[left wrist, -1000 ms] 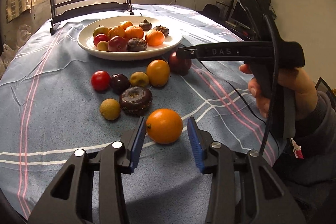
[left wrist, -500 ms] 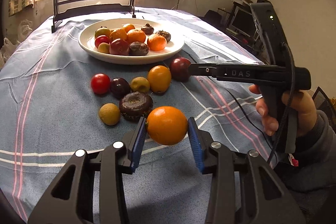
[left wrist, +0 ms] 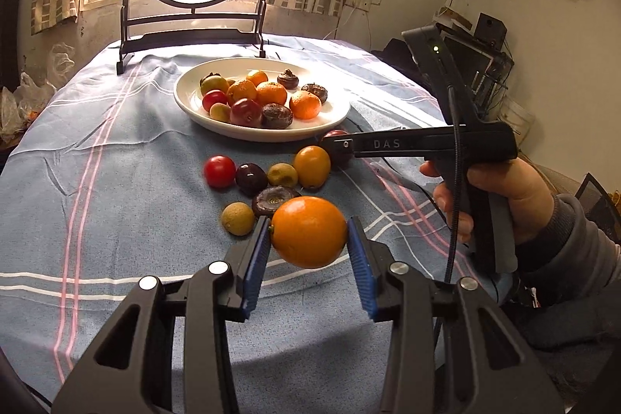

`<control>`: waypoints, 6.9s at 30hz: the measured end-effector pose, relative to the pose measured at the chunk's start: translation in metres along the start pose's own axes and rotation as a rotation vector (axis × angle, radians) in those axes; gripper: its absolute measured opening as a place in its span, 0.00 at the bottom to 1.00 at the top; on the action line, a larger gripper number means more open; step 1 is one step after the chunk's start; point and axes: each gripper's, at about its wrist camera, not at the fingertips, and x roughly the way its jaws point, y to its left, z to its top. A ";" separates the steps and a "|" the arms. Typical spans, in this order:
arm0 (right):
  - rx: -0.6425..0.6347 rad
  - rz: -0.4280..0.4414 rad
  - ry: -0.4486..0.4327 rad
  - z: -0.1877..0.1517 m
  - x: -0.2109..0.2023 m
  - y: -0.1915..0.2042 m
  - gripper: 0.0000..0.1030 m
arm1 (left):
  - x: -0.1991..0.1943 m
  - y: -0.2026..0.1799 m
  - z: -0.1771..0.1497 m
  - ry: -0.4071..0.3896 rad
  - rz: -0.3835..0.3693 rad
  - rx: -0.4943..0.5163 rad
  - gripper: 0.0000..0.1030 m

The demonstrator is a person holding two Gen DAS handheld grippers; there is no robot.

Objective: Organize fruits
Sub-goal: 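Lower the orange and plum onto the white plate and open both tools, then grasp a small yellow fruit with the left tool while the right tool grasps an orange, then release the yellow fruit and orange onto the white plate with both tools, then grasp a dried persimmon with the right tool while the left tool grasps a red tomato, then drop the tomato and persimmon onto the white plate with both tools, then grasp a dark cherry with the left tool while the right tool grasps a yellow fruit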

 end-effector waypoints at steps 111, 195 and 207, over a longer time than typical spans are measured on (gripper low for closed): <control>0.236 0.150 -0.149 0.106 0.015 -0.057 0.45 | 0.138 0.089 0.153 0.139 0.030 -0.129 0.41; 0.161 0.167 -0.219 0.099 -0.003 -0.025 0.63 | 0.122 0.077 0.160 0.011 0.134 -0.059 0.75; 0.197 0.147 -0.230 -0.014 -0.044 -0.040 0.63 | 0.093 0.017 0.051 0.206 0.160 0.270 0.81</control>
